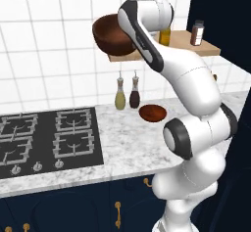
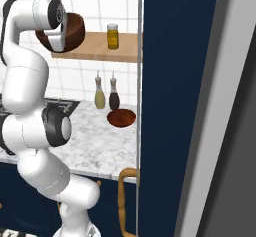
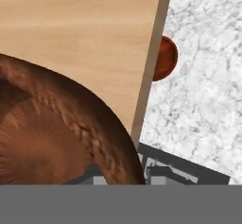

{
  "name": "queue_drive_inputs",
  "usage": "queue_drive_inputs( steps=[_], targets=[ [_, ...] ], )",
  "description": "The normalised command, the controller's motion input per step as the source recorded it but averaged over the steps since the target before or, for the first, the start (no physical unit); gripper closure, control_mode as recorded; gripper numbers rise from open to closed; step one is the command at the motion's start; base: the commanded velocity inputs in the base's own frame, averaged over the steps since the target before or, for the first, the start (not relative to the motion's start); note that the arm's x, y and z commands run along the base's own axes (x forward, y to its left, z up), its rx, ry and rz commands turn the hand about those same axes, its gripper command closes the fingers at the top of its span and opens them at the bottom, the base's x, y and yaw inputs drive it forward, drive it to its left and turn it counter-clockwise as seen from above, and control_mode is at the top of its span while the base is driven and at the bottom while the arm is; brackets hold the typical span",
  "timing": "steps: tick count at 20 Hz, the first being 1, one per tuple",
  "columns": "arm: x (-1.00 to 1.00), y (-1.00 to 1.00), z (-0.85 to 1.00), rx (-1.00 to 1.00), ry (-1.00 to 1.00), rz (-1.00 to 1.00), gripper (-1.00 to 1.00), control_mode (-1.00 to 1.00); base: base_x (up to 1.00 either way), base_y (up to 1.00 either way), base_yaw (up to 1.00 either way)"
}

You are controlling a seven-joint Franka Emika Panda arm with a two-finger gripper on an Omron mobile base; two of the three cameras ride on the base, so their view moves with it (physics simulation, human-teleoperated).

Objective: Pick up the bowls on the counter and stack them on top of one another in the open cabinet. Place the smaller bowl on top of the larger bowl.

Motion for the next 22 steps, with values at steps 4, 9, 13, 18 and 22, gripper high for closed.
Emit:
queue_drive_inputs(
  steps=[4, 9, 13, 18, 22],
  targets=[
    [0.15, 0.0, 0.0, 0.0, 0.0, -0.02, 1.0, -1.0, 0.0, 0.0, 0.0],
    [0.0, 0.0, 0.08, 0.04, 0.0, -0.14, 1.0, -1.0, 0.0, 0.0, 0.0],
    [0.0, -0.08, 0.02, 0.07, 0.0, -0.2, 1.0, -1.0, 0.0, 0.0, 0.0],
    [0.07, -0.2, 0.0, 0.08, 0.0, -0.21, 1.0, -1.0, 0.0, 0.0, 0.0],
    [0.11, -0.07, -0.1, 0.06, 0.0, -0.12, 1.0, -1.0, 0.0, 0.0, 0.0]
  ],
)
